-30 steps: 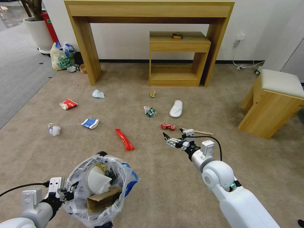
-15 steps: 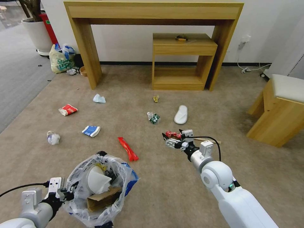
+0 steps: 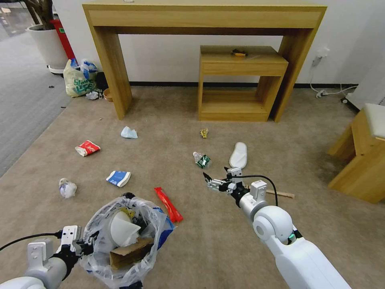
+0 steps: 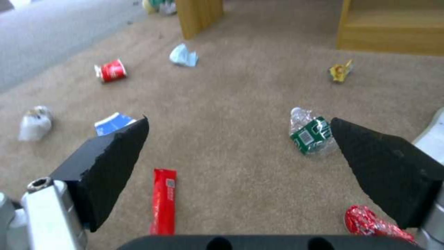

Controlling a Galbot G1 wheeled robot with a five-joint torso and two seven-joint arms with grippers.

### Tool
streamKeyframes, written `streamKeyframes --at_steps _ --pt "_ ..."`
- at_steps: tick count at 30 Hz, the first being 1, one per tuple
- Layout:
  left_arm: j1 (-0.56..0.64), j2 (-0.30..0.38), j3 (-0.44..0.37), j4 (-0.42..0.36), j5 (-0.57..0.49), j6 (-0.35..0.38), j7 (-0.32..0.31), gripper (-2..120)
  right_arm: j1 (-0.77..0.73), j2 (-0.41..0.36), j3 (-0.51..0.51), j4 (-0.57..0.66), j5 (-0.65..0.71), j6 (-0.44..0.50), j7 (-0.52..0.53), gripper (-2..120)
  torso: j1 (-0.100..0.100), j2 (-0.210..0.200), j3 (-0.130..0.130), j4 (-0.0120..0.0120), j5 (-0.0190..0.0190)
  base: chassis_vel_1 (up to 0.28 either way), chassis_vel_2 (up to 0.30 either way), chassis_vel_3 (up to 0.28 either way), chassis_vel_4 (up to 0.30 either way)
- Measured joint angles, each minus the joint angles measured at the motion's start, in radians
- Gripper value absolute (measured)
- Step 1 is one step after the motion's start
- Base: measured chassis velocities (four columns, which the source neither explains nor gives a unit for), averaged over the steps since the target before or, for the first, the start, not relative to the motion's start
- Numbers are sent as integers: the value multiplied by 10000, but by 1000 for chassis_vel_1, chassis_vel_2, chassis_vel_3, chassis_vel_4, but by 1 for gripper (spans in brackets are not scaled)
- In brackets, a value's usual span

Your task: Pick up the trash bin and place the garbage on the floor into it.

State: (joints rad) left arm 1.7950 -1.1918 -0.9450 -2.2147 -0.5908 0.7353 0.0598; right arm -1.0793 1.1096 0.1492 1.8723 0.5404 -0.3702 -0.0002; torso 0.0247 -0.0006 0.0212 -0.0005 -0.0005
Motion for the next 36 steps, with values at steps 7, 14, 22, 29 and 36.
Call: streamKeyframes --at_steps 7,14,22,29,36 --pt "6 24 -157 129 -68 0 17 0 684 -770 -892 -880 18 -149 -1064 100 -3 0 -3 0 3 -12 22 8 -19" --pt "-42 -9 -338 248 -228 0 -3 0 1610 -797 -2336 -2395 -251 -180 -1926 100 -2 0 -2 0 3 0 0 0 0" --pt "-86 18 -449 273 -436 2 -100 0 2868 741 -3822 -4555 -366 -128 -2090 100 -2 0 -1 4 4 0 0 0 0" --pt "-164 45 -449 324 -508 2 -162 0 3789 1820 -4333 -6108 -421 -236 -2117 100 -2 0 -1 1 0 0 0 0 0" --pt "-183 69 -466 349 -545 2 -183 0 4328 2503 -4638 -7943 -660 -326 -2110 100 -2 0 -1 1 2 0 0 0 0"
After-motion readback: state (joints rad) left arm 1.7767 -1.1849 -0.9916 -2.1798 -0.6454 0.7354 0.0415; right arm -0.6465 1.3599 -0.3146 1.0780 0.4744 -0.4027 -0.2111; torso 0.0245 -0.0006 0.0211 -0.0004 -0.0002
